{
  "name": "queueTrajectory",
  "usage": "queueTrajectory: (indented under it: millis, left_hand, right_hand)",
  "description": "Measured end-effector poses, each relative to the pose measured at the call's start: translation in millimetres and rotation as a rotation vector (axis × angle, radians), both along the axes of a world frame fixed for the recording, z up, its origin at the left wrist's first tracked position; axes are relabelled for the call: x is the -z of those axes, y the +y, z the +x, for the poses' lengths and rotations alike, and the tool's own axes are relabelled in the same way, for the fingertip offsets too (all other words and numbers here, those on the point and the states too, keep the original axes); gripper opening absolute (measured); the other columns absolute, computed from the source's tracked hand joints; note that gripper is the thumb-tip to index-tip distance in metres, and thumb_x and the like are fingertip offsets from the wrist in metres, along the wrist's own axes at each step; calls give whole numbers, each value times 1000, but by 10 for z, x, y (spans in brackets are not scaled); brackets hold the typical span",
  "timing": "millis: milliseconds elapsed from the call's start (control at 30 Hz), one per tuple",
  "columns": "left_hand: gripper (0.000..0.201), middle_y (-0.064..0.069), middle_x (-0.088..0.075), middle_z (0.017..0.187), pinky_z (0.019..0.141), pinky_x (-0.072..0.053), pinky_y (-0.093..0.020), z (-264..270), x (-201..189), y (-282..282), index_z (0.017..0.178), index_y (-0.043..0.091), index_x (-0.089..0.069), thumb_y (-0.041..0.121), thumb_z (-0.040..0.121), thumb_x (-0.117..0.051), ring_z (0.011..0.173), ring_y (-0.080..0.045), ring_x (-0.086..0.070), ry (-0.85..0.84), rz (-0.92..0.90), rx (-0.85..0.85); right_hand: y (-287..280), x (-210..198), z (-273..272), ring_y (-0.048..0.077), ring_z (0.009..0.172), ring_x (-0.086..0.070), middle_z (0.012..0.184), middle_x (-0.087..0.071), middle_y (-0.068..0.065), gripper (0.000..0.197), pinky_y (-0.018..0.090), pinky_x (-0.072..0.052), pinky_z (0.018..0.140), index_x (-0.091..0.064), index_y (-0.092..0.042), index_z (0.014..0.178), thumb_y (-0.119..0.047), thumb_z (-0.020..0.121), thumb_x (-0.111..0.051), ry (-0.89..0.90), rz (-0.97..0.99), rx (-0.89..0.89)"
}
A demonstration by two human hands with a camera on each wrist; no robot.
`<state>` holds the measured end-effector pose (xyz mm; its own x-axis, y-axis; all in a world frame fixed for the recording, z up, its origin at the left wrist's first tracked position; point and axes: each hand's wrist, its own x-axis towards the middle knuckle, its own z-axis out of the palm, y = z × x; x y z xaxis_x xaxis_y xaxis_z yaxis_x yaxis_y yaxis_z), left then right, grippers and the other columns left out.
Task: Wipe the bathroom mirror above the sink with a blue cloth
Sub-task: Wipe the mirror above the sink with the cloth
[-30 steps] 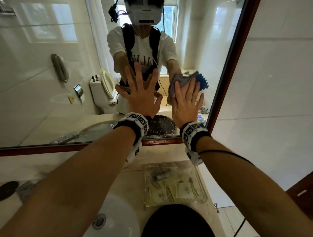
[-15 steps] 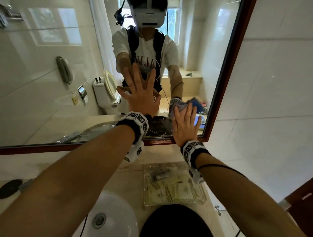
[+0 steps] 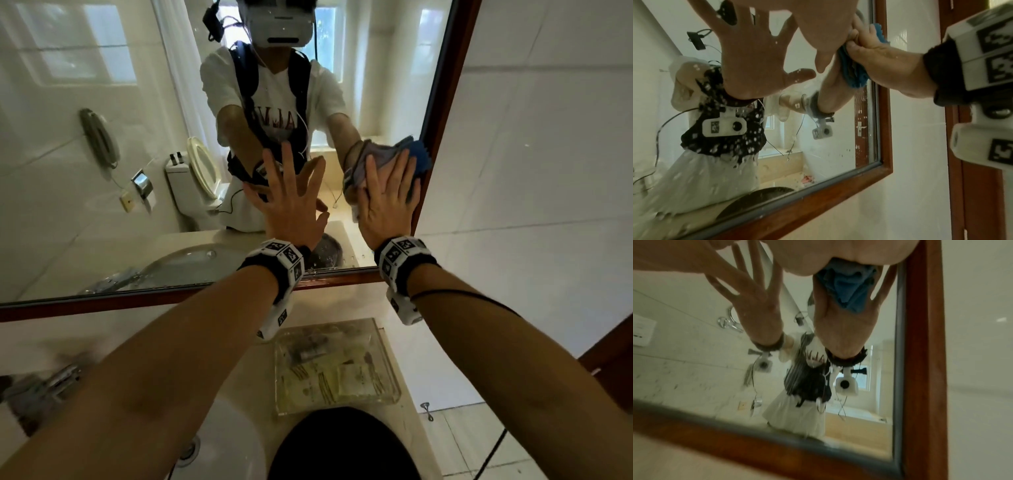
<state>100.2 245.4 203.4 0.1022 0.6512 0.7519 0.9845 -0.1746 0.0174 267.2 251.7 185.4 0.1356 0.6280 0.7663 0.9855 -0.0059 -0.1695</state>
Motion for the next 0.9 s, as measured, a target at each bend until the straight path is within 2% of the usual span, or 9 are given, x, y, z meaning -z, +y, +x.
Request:
queueTrajectory:
  millis: [100,233,367,433,500,633,733,800,900]
  left_hand:
    - [97,-16,-7,159,98,-18,-77,-2,105,-1,151,39,-9,63,74,-62,144,-44,-6,5,5,-13]
    - [93,-16,-7,160,100,-14,-78,32,114,-14,151,40,-7,62,77,-58,144,-44,-5,-3,-3,-31]
    - [93,-16,-6,160,100,-11,-76,2,125,-14,151,39,-7,61,77,-59,144,-44,-5,9,-10,-21]
    - [93,-15,-4,160,101,-13,-76,-13,110,-42,151,40,-6,59,78,-59,144,-43,-3,20,-41,-25]
    - [91,-13,-3,160,102,-16,-75,-42,83,-52,151,41,-9,54,77,-62,145,-41,-2,14,-60,-17]
    - [86,-12,-3,160,105,-19,-70,-141,30,-78,147,41,-19,41,76,-67,146,-35,-3,-43,-74,51]
    - [86,-13,-6,160,108,-18,-65,-259,17,-82,146,38,-22,37,75,-70,146,-35,-5,-65,-46,62]
    - [90,-13,-5,160,110,-14,-64,-349,-11,-87,147,37,-20,36,73,-72,146,-35,-5,-73,-46,39]
    - [88,-14,-2,160,110,-10,-65,-513,-16,-91,150,36,-16,34,77,-65,146,-35,-2,-54,-55,28]
  right_hand:
    - [-99,522,40,39,147,-8,159,-7,24,57,51,-9,117,-6,-30,154,-42,101,-24,-12,-68,-10]
    - [-284,1185,33,42,145,-17,157,-14,26,57,55,-20,115,-13,-25,153,-40,98,-19,13,-214,-16]
    - [-363,1391,-61,44,141,-26,153,-23,30,57,56,-28,112,-17,-20,151,-39,97,-22,95,-284,-22]
    - [-369,1321,-106,44,143,-20,155,-17,30,59,56,-26,113,-11,-20,152,-40,97,-18,134,-303,-39]
    - [-317,1149,-139,43,146,-10,157,-7,29,61,55,-19,117,-3,-20,153,-40,97,-15,141,-293,-69]
    - [-103,415,-171,45,145,-8,156,-8,30,61,52,-8,118,-8,-16,154,-35,99,-28,18,-94,-84]
    - [13,-66,-275,45,145,-9,156,-10,29,60,51,-9,118,-12,-16,154,-32,100,-33,-85,3,-109]
    - [36,-199,-349,44,145,-9,157,-11,28,59,50,-10,119,-14,-18,154,-33,100,-32,-96,36,-114]
    - [27,-191,-505,44,145,-10,157,-12,27,59,50,-8,118,-17,-20,153,-30,98,-38,-119,46,-147]
